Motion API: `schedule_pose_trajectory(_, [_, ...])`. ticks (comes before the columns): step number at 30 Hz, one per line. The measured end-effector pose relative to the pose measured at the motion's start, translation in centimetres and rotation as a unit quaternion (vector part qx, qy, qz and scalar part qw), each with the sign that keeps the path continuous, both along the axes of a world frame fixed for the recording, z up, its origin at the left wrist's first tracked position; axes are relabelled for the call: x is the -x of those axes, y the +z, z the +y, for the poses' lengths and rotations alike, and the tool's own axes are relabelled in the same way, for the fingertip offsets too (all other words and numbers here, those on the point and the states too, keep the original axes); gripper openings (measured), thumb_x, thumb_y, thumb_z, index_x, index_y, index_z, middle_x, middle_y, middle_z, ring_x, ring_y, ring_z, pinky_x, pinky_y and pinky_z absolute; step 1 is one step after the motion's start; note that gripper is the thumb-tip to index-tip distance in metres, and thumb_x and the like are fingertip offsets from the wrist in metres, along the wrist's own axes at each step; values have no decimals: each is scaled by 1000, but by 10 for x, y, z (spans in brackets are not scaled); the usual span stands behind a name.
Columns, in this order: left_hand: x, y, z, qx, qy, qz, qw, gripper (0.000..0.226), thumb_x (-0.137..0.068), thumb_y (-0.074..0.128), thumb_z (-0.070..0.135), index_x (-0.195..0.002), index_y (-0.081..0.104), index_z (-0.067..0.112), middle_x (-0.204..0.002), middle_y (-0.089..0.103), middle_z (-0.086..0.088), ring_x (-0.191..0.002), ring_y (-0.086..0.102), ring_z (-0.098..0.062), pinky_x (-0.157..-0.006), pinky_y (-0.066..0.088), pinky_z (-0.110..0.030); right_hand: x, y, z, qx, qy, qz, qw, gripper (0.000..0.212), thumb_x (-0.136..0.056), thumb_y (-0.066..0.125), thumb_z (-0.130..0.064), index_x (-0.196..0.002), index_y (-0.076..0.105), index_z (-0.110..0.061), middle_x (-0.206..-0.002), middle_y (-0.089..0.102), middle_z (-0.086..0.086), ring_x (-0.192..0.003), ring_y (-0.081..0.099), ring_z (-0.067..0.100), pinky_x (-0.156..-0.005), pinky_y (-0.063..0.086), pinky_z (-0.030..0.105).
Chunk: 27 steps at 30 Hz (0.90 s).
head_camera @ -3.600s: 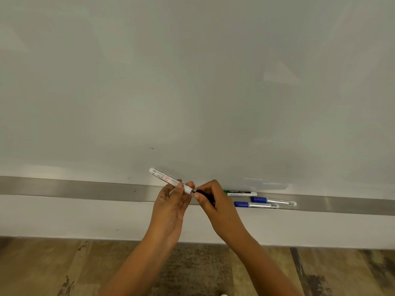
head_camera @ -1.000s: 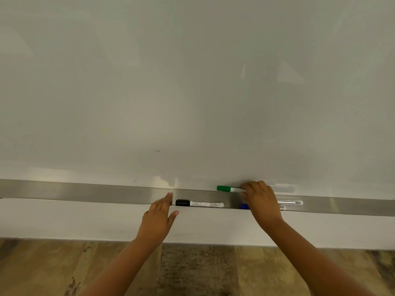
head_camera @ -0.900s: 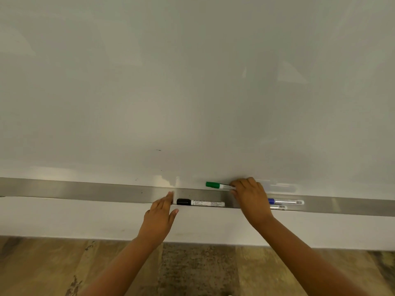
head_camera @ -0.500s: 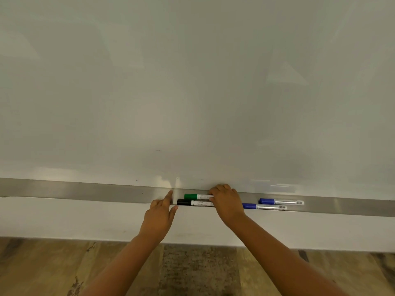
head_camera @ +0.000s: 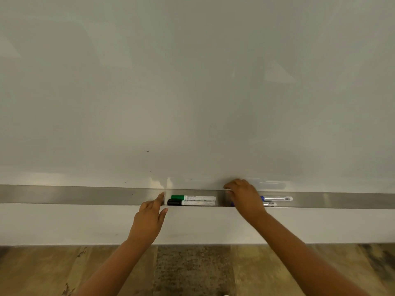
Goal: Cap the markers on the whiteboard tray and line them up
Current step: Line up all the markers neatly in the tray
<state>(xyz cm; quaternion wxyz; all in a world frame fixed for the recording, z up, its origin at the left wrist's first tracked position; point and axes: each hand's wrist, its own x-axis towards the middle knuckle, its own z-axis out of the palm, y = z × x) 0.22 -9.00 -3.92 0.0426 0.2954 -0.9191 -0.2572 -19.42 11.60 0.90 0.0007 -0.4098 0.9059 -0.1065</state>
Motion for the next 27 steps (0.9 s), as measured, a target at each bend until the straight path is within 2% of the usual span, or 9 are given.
schedule_pose_trajectory(5, [0, -1, 2, 2, 8, 7, 1000, 50, -94, 36, 34, -141, 23, 25, -133, 53, -8, -127, 39, -24, -97, 45, -42, 26, 13, 49, 17, -104, -82, 991, 24, -92, 45, -8, -103, 66, -11, -106, 65, 13, -94, 60, 26, -82, 49, 32])
schedule_pose_trajectory(10, [0, 0, 5, 17, -1, 19, 1000, 50, -94, 38, 33, -141, 22, 29, -138, 49, -6, -127, 41, -25, -97, 46, -42, 22, 2, 65, -48, -50, -130, 989, 21, -92, 49, -16, -103, 66, -15, -105, 63, 8, -92, 58, 17, -76, 39, 19])
schedule_pose_trajectory(15, [1, -2, 5, 12, 13, 22, 1000, 49, -95, 38, 29, -141, 23, 28, -133, 52, -12, -124, 43, -26, -97, 46, -41, 11, -7, 52, -27, -46, -116, 992, 21, -93, 48, -17, -105, 65, -14, -107, 62, 7, -96, 57, 17, -81, 41, 19])
schedule_pose_trajectory(20, [2, -1, 5, -1, 29, 23, 999, 47, -95, 36, 27, -141, 24, 25, -124, 56, -16, -121, 45, -26, -96, 46, -41, 2, -14, 34, -70, -16, -98, 993, 24, -92, 48, -10, -113, 60, -14, -116, 60, 7, -103, 56, 17, -93, 44, 24])
schedule_pose_trajectory(25, [3, 1, 3, 0, 33, 15, 999, 45, -96, 34, 25, -140, 28, 22, -124, 56, -17, -120, 46, -27, -97, 46, -41, -3, -12, 19, -71, -38, -36, 996, 22, -93, 45, -16, -109, 60, -18, -112, 61, 6, -98, 55, 19, -86, 46, 30])
schedule_pose_trajectory(27, [4, 2, 4, -1, 37, 12, 999, 44, -95, 35, 20, -139, 31, 21, -124, 55, -18, -113, 52, -28, -94, 48, -40, -7, -11, 10, -79, -46, -20, 996, 23, -95, 41, -22, -108, 60, -20, -110, 60, 5, -98, 53, 21, -86, 43, 33])
